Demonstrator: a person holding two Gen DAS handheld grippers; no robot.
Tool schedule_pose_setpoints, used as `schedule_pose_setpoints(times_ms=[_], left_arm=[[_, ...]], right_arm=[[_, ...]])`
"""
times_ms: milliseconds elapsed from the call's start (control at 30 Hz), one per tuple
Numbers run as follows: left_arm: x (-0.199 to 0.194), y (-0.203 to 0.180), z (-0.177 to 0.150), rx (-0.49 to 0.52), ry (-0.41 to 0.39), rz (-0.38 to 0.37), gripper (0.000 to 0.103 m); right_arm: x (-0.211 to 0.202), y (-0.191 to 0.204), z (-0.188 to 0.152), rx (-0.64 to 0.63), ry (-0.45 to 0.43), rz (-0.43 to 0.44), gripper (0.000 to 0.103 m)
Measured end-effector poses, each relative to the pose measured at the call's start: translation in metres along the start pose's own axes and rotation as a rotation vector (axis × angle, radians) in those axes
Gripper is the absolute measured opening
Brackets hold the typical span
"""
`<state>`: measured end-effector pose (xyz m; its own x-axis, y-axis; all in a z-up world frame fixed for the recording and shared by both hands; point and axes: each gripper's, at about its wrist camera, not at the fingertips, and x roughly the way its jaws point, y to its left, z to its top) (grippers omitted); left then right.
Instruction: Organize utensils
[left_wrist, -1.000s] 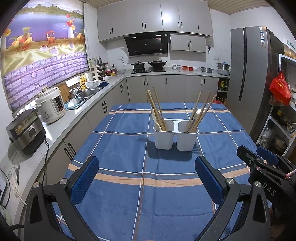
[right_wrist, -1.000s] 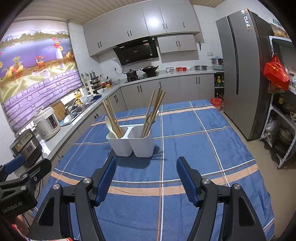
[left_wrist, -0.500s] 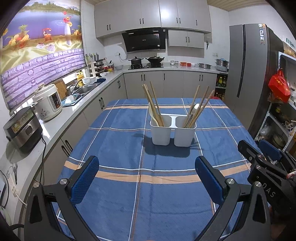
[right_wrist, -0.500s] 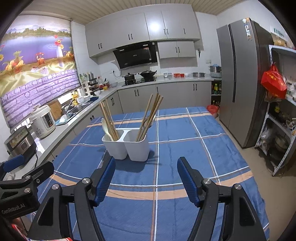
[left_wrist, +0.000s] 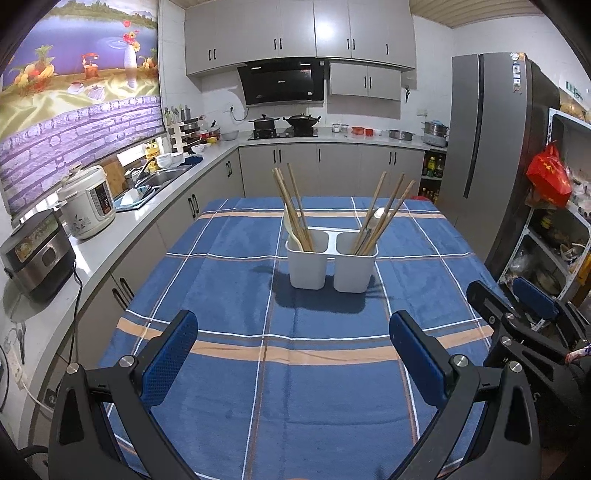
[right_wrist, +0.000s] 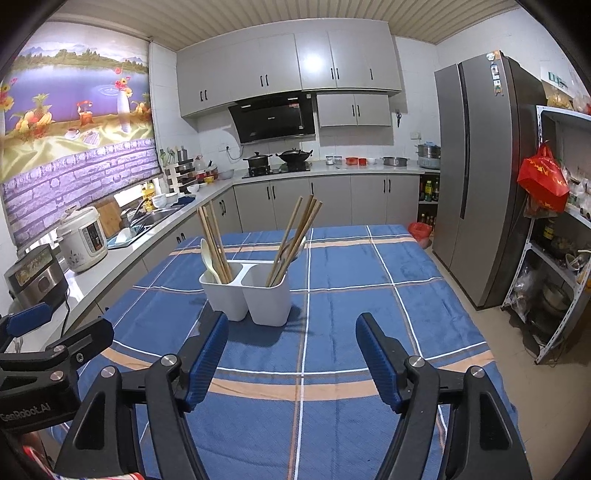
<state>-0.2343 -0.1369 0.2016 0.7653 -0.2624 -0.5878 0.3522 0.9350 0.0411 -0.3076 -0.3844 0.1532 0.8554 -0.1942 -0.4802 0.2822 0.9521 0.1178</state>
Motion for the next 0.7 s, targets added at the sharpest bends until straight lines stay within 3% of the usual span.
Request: schedule_pose_setpoints(times_ms=[700], left_arm=[[-0.012,0.001,-0.007,-0.006,-0.01,0.022,0.103]], right_arm=[[-0.018,0.005,-0.004,-0.022,-0.025,0.013,0.078]])
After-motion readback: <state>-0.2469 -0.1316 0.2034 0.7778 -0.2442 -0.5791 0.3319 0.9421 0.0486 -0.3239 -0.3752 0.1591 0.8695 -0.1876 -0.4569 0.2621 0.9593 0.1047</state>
